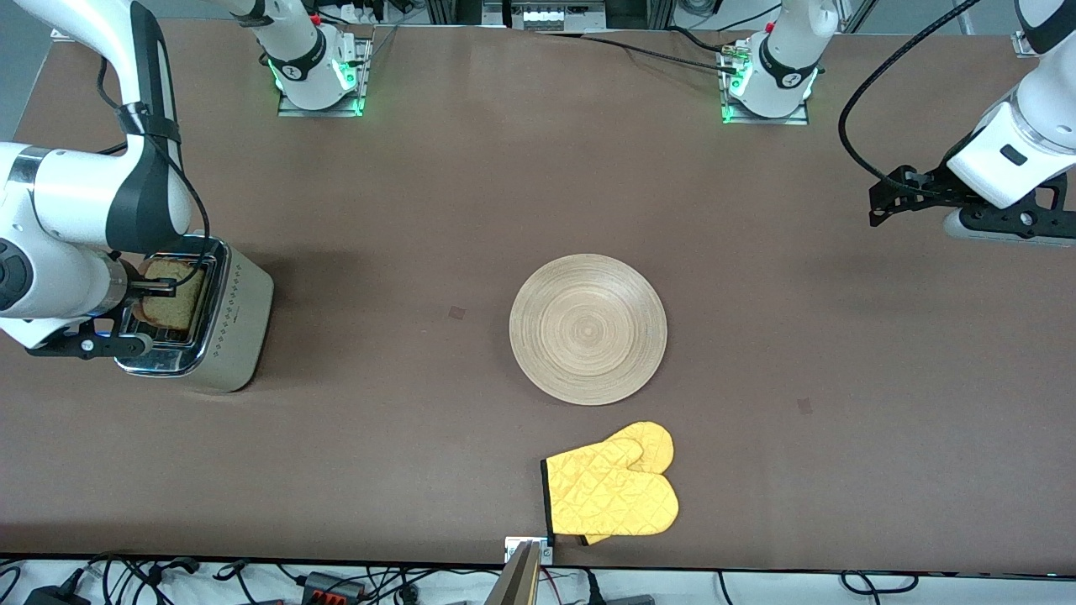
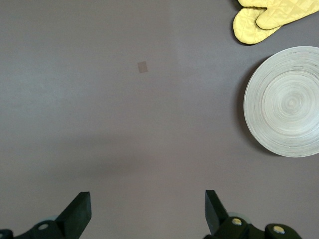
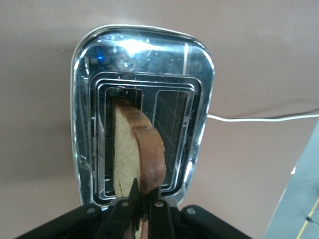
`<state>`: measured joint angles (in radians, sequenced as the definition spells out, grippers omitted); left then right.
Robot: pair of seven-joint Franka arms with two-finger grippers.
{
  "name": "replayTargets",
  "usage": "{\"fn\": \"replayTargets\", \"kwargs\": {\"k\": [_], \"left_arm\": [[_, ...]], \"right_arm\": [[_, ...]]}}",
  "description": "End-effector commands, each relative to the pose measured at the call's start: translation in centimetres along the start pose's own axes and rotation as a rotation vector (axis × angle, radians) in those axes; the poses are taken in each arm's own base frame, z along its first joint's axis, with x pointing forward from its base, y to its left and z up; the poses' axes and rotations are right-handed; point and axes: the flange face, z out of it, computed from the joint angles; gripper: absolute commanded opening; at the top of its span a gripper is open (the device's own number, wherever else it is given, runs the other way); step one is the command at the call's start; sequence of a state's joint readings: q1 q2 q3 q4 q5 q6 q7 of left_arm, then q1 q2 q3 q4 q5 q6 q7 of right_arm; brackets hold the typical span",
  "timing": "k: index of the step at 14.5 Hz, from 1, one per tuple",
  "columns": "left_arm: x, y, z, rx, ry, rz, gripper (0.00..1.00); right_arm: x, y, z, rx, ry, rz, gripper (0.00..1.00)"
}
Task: Move plate and put bread in toaster
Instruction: 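Lower the bread into the toaster slot with the right gripper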
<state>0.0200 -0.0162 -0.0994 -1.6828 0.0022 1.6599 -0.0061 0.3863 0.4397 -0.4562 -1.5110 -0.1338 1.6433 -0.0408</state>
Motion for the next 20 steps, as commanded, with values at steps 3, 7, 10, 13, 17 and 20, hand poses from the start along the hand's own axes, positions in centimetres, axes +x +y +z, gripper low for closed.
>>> {"fn": "replayTargets", "kwargs": {"k": [3,7,10,13,17,20], "left_arm": [[0.4,-0.1,-0.6,-0.002,-0.002,0.019,1.00],[0.4,-0.1,-0.6,-0.002,-0.002,0.020,1.00],[0.4,-0.1,-0.6,-0.002,-0.002,0.020,1.00],[0.4,-0.1,-0.6,-0.002,-0.004,0.020,1.00],[0.4,-0.1,-0.6,-0.002,-0.004,0.020,1.00],[0.4,-0.1,-0.6,-0.002,-0.004,0.020,1.00]], "right_arm": [[-0.4,0.5,-0.1,0.123,0.005,0.035,1.00],[-1.3,0.7,-6.4,0.134,0.123,0.017,1.00],[-1.6,1.0,-7.8,0.165,0.150,0.020,1.00],[-2.6,1.7,-9.1,0.261,0.160,0.045,1.00],[-2.3,-5.6,-10.4,0.237,0.193,-0.059,1.00],[-1.4,-12.3,-9.3,0.203,0.202,-0.134,1.00]]}}
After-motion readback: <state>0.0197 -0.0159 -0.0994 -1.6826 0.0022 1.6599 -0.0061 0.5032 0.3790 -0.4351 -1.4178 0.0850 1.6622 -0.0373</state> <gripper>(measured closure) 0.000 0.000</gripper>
